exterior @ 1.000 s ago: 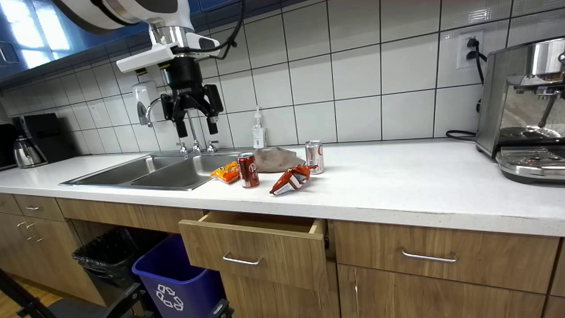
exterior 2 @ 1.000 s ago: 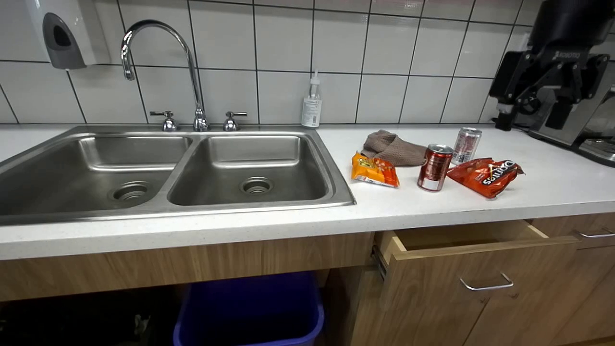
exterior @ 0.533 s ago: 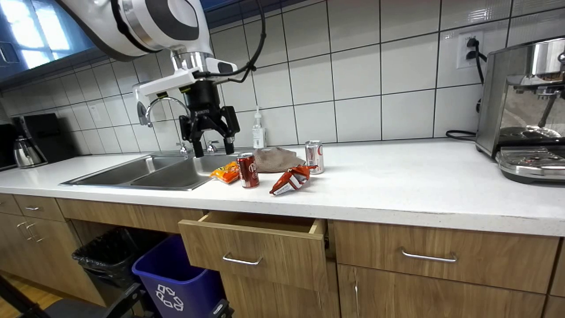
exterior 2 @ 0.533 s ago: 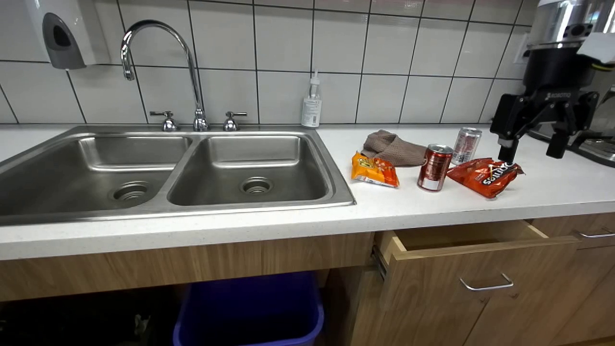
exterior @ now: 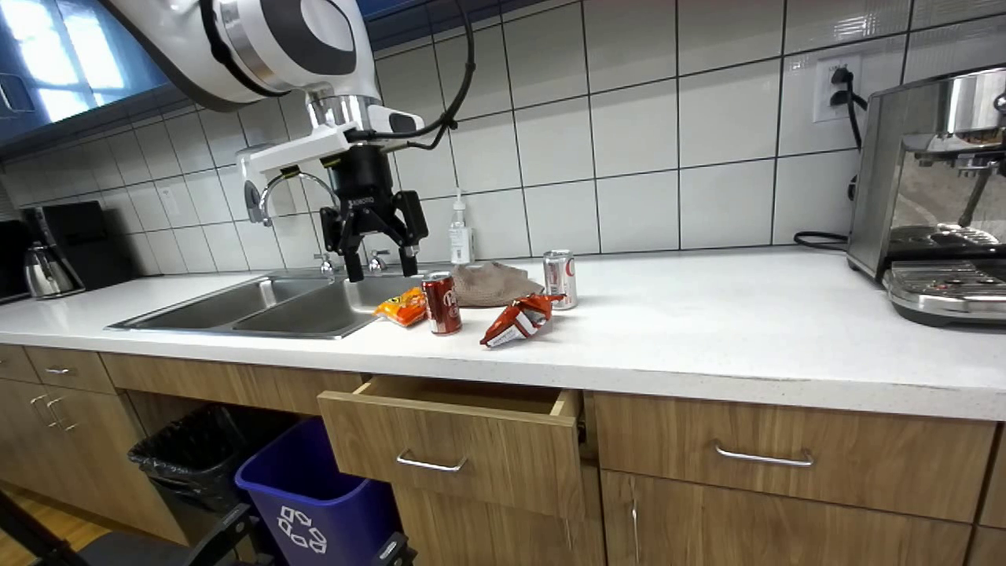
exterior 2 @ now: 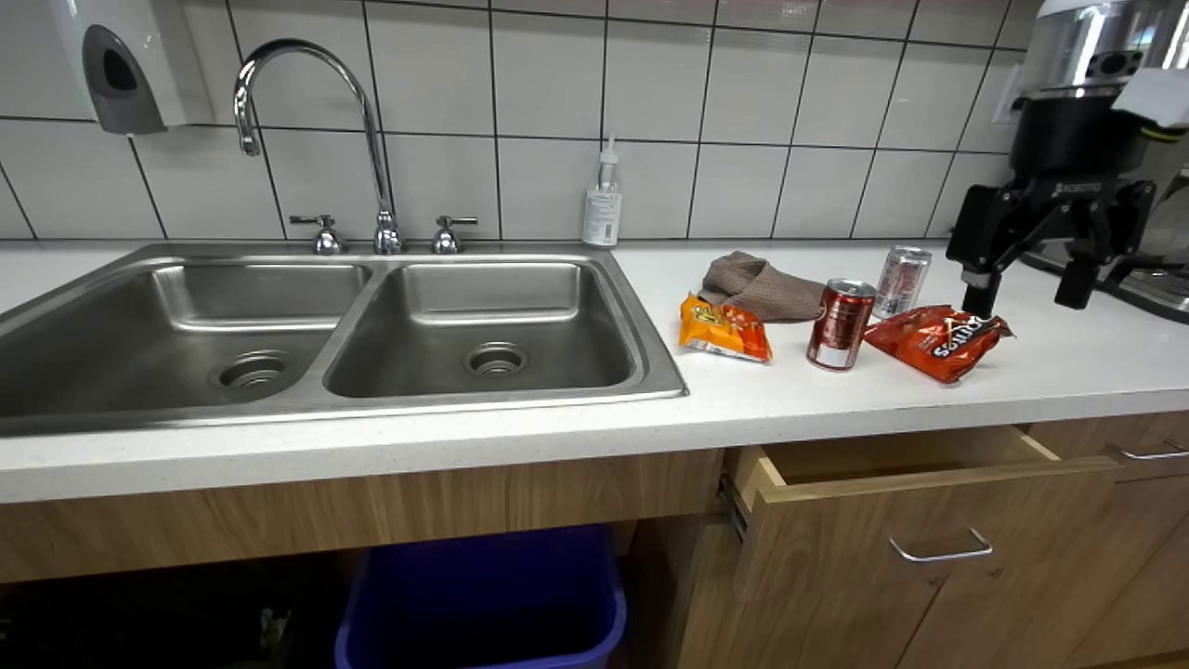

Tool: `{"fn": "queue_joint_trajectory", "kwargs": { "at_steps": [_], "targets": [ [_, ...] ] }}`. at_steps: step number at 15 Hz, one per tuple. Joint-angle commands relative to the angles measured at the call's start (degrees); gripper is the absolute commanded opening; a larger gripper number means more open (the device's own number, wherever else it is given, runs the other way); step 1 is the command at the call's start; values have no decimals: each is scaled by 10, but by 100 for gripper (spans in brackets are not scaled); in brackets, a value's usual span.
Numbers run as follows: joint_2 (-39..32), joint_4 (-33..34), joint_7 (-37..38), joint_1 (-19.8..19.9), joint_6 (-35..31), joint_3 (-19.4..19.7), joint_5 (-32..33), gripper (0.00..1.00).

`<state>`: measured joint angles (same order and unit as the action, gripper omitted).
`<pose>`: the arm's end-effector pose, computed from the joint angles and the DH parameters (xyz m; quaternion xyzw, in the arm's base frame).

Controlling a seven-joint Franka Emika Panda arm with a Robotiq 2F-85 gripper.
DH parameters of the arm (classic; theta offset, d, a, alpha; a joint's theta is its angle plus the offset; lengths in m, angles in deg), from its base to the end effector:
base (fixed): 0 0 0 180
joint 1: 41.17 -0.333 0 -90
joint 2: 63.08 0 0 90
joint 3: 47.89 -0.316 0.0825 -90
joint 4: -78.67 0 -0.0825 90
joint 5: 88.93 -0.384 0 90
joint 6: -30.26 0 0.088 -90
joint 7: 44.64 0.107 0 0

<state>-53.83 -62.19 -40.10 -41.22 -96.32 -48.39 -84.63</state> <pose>0.4509 0.0018 0.3506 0.9985 -0.0112 -0.0425 0.0317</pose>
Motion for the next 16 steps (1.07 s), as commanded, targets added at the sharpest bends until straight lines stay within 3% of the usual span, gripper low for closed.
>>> {"fn": "queue_joint_trajectory", "kwargs": {
  "at_steps": [1, 4, 16],
  "targets": [
    [0, 1, 0, 1, 1, -1, 0, 100],
    [-6, -1, -8, 0, -5, 0, -2, 100],
    [-104, -22, -26, 2, -133, 4, 9, 100]
  ]
}}
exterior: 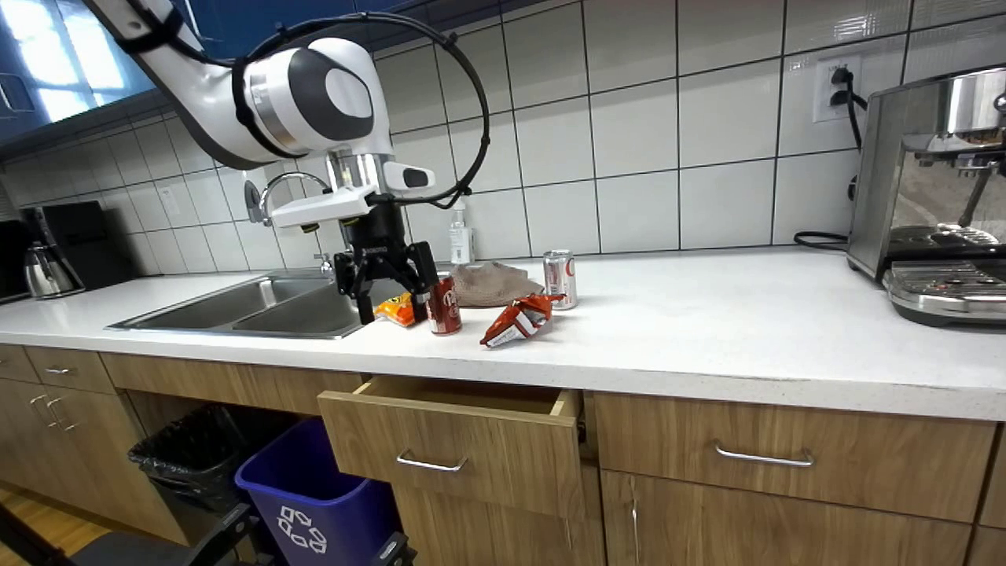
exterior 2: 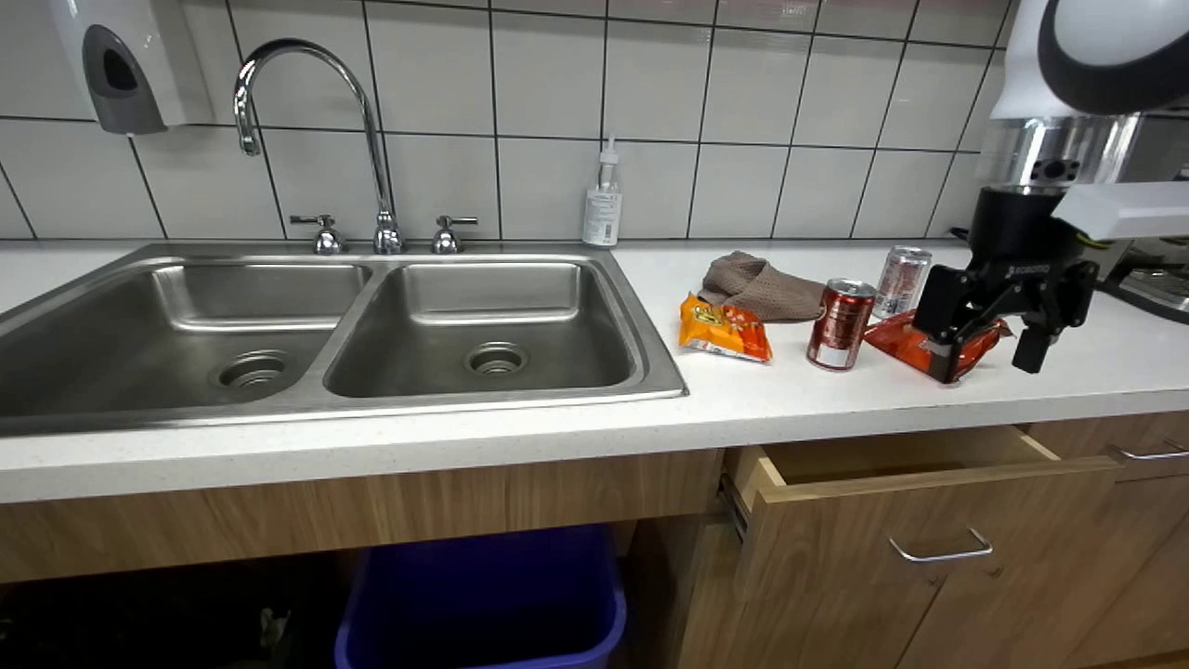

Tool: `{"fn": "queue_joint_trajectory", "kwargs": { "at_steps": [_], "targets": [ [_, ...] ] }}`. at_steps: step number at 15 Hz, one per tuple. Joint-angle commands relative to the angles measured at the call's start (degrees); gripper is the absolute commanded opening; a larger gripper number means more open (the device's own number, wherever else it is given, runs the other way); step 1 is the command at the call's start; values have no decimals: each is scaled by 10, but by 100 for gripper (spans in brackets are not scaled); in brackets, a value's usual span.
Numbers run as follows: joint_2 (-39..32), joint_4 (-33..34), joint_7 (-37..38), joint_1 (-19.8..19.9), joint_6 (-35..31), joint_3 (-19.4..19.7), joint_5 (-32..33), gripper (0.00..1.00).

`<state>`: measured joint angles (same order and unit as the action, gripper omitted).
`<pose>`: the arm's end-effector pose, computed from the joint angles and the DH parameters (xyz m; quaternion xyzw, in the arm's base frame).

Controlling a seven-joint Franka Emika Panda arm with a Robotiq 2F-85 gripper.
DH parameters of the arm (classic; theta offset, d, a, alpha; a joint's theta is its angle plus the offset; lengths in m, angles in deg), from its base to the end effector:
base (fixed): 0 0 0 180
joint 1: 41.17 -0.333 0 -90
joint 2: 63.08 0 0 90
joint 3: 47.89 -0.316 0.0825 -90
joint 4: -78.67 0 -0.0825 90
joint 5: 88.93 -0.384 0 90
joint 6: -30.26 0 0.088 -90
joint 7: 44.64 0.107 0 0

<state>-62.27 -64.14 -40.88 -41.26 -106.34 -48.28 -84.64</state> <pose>0.4570 0.0031 0.2835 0.9986 -0.0002 -0.0461 0.0262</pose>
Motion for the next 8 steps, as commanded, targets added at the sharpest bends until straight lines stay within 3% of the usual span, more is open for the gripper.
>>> {"fn": "queue_joint_trajectory", "kwargs": {
  "at_steps": [1, 8],
  "targets": [
    [-32, 0, -23, 3, -43, 4, 7, 100],
    [-92, 7, -65, 7, -102, 11, 2, 100]
  ]
}}
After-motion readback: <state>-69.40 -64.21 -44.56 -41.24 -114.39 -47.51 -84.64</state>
